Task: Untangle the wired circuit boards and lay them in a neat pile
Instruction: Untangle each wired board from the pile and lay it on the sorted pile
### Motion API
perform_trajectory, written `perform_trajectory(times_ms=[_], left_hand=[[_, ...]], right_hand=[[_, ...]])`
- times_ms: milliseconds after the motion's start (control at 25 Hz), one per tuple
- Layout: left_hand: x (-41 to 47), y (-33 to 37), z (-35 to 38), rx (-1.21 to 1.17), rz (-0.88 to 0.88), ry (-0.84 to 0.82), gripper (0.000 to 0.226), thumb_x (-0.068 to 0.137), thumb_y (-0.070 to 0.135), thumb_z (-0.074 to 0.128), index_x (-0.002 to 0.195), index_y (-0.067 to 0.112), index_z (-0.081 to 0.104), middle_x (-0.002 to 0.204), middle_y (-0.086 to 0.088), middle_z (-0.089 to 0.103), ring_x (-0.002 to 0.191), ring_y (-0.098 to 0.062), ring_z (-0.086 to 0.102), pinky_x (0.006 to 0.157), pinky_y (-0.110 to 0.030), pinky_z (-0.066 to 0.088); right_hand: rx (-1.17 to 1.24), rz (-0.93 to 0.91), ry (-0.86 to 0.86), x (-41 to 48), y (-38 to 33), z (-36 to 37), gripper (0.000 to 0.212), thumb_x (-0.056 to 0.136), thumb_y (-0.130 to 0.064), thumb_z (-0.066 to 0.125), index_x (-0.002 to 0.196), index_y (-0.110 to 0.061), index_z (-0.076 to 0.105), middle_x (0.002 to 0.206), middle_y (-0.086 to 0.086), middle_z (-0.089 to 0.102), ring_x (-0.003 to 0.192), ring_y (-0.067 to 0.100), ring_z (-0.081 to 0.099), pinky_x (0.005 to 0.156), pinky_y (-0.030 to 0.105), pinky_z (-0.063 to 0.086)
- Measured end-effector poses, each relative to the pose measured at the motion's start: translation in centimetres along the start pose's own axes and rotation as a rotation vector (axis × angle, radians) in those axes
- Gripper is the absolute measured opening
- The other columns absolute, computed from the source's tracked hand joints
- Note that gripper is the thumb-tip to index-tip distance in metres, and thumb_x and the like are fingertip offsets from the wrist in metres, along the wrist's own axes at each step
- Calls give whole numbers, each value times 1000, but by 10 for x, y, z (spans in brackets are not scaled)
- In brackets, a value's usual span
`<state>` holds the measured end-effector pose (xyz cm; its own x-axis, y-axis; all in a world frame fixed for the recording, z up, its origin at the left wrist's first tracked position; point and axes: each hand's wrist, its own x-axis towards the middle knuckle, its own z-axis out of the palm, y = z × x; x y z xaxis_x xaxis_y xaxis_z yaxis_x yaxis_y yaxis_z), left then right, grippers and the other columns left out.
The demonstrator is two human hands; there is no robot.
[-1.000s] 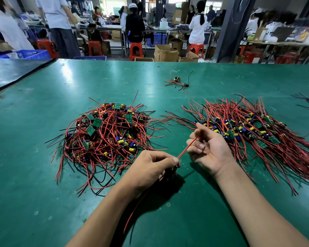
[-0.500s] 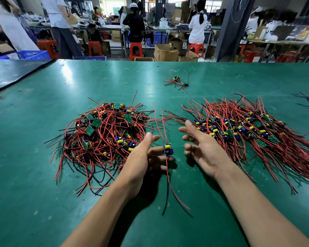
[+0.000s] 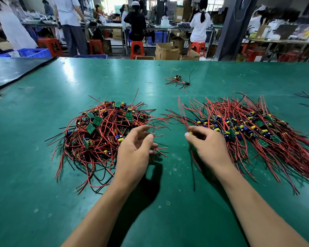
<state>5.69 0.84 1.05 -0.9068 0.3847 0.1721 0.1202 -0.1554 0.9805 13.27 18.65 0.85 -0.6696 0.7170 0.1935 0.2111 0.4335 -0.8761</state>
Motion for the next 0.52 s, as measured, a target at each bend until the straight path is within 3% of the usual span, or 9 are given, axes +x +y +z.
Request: perform_trajectory(times_ms=[120, 200, 280, 360, 440, 520], left_hand=[[3, 1, -8, 46, -23, 112, 33, 95, 4, 55, 124, 19, 51, 105, -8, 66, 77, -22, 72, 69, -41, 61], [3, -1, -8, 47, -78, 144, 36, 94, 3, 55, 124, 21, 47, 108, -6, 64, 76, -21, 73, 68, -41, 60], [3, -3, -9, 88, -90, 185, 27, 92, 4, 57, 111, 22, 50, 104, -5, 66, 74, -19, 72, 71, -42, 60], [4, -5, -11, 302, -58, 177, 19, 89, 12, 61, 102, 26, 57, 96, 4, 68, 80, -15, 70, 81, -44, 58], [2, -7, -13, 556, 4, 105, 21, 87, 18, 64, 107, 24, 64, 100, 9, 69, 89, -10, 66, 91, -34, 53], [1, -9, -13, 694, 60, 46, 29, 87, 18, 64, 116, 21, 66, 112, 6, 68, 101, -10, 62, 94, -19, 42]], right_hand=[[-121, -10, 267, 7, 3, -15, 32, 89, -26, 73, 119, -15, 71, 106, 1, 59, 89, 15, 57, 82, 16, 36], [-71, -74, 333, 5, 0, -15, 27, 90, -26, 72, 114, -15, 73, 103, 0, 59, 84, 5, 57, 81, 13, 39], [-6, -169, 231, -2, -6, -7, 18, 90, -22, 72, 106, -16, 76, 100, -2, 66, 82, -3, 60, 82, 13, 46], [-51, -252, -6, -12, -8, 7, 13, 88, -21, 73, 100, -16, 78, 96, -2, 72, 84, 1, 63, 83, 12, 47], [-203, -303, -235, -19, -6, 19, 14, 88, -25, 74, 99, -18, 78, 95, -2, 71, 88, 8, 63, 83, 12, 44], [-365, -288, -318, -19, -2, 22, 17, 88, -32, 72, 101, -22, 78, 97, -1, 68, 94, 15, 62, 87, 24, 46]])
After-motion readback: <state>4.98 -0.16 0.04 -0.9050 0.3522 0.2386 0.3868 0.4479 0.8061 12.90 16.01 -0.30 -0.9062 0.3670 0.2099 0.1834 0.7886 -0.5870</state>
